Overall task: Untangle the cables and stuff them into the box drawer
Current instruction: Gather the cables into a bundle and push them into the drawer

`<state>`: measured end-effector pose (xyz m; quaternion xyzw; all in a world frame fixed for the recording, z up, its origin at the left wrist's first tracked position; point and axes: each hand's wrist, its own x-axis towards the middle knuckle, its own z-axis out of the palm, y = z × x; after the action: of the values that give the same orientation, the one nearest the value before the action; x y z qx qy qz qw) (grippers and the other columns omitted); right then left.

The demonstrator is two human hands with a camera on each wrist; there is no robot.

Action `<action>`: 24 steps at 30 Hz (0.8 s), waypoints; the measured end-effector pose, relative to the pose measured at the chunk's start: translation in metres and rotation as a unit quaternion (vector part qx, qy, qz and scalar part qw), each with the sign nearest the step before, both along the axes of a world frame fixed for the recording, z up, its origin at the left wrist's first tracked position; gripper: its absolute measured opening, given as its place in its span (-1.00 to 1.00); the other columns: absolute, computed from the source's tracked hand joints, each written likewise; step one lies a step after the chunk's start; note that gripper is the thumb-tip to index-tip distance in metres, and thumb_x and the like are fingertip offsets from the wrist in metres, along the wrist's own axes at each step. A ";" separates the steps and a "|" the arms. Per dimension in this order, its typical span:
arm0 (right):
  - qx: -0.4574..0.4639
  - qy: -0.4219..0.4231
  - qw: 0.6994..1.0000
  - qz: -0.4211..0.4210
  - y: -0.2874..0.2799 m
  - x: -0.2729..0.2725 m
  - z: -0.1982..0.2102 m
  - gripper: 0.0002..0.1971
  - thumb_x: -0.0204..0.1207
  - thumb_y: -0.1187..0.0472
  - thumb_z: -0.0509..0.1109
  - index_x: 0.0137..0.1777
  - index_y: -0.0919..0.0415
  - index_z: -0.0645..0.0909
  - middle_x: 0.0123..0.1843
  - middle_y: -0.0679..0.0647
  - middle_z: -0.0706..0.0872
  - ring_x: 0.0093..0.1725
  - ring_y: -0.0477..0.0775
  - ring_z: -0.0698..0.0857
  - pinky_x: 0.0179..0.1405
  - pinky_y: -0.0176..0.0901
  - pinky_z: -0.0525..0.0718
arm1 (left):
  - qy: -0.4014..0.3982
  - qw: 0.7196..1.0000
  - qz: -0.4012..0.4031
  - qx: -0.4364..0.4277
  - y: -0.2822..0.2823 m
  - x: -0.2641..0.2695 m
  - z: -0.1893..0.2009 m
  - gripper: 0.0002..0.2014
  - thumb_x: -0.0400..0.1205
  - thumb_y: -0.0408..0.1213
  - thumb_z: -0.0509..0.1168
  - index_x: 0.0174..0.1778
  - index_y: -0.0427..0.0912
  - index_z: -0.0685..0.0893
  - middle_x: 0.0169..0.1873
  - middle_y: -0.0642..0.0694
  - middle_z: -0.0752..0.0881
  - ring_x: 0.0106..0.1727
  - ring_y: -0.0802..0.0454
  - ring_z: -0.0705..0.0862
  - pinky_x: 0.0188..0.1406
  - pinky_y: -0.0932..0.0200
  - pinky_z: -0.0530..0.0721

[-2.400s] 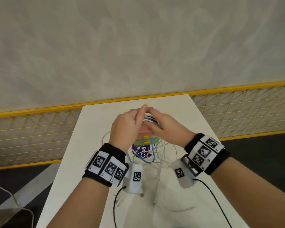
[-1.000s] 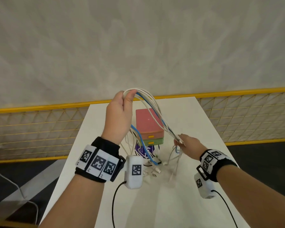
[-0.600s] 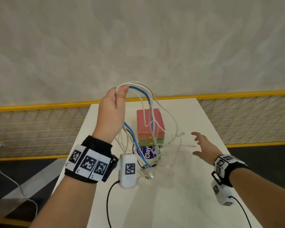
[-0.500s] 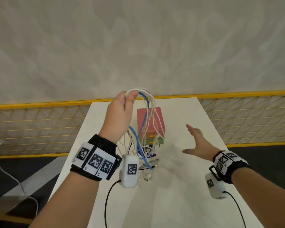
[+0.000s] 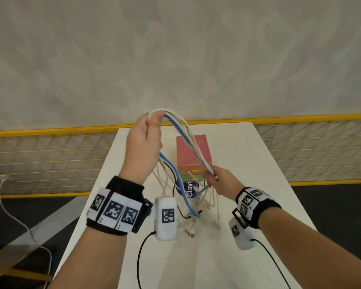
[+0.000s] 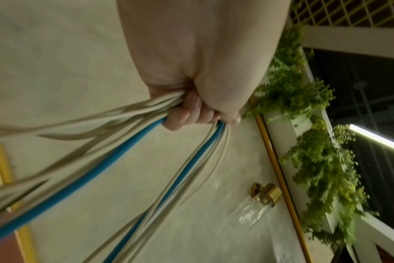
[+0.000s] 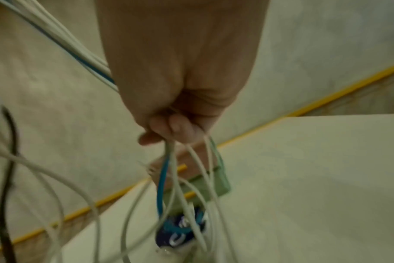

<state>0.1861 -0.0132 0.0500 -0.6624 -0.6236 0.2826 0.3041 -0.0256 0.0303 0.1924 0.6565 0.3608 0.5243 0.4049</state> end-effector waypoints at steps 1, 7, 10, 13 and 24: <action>-0.014 0.011 1.000 -0.007 -0.005 0.005 -0.010 -0.87 0.67 0.18 0.20 -0.04 -0.09 0.51 -0.34 0.03 0.67 -0.65 -0.20 0.50 -0.63 -0.40 0.46 | -0.005 1.000 0.004 0.004 0.000 -0.004 0.002 -0.69 0.69 0.07 0.16 -0.20 -0.09 0.53 -0.54 0.13 0.29 -0.53 0.12 0.23 -0.54 0.14 0.25; -0.090 0.033 0.995 -0.031 -0.014 0.023 -0.038 -0.87 0.62 0.18 0.25 -0.09 0.21 0.55 -0.36 0.06 0.71 -0.55 0.02 0.64 -0.47 -0.20 0.64 | -0.021 1.000 0.003 0.001 -0.007 -0.006 0.000 -0.73 0.73 -0.01 0.16 -0.20 -0.05 0.57 -0.50 0.03 0.26 -0.51 0.10 0.21 -0.55 0.12 0.22; -0.107 0.010 0.994 -0.010 -0.013 0.028 -0.044 -0.95 0.60 0.24 0.27 -0.06 0.22 0.52 -0.31 0.07 0.73 -0.48 0.07 0.69 -0.40 -0.21 0.70 | -0.020 1.000 -0.003 -0.006 -0.011 -0.003 -0.001 -0.74 0.75 -0.03 0.15 -0.16 -0.04 0.60 -0.50 0.07 0.27 -0.52 0.12 0.23 -0.55 0.16 0.28; -0.128 -0.050 0.991 0.004 -0.012 0.035 -0.043 -0.91 0.55 0.29 0.32 -0.03 0.15 0.45 -0.24 0.05 0.73 -0.45 0.10 0.73 -0.34 -0.22 0.72 | -0.015 1.000 -0.006 -0.003 -0.015 -0.001 -0.002 -0.75 0.74 -0.03 0.15 -0.19 0.02 0.61 -0.50 0.09 0.28 -0.52 0.13 0.25 -0.53 0.16 0.30; -0.271 -0.208 0.940 -0.021 -0.005 0.056 -0.014 -0.61 0.63 -0.15 0.12 0.39 -0.04 0.35 0.23 0.14 0.65 -0.03 0.24 0.79 -0.18 -0.10 0.72 | -0.044 0.999 -0.011 0.007 -0.015 -0.001 0.010 -0.73 0.66 0.09 0.17 -0.35 0.19 0.59 -0.55 0.13 0.26 -0.54 0.10 0.20 -0.55 0.14 0.22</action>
<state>0.2418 -0.0184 0.0365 -0.7764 -0.5589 0.2907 -0.0173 -0.0269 0.0155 0.2020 0.6398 0.3316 0.5507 0.4212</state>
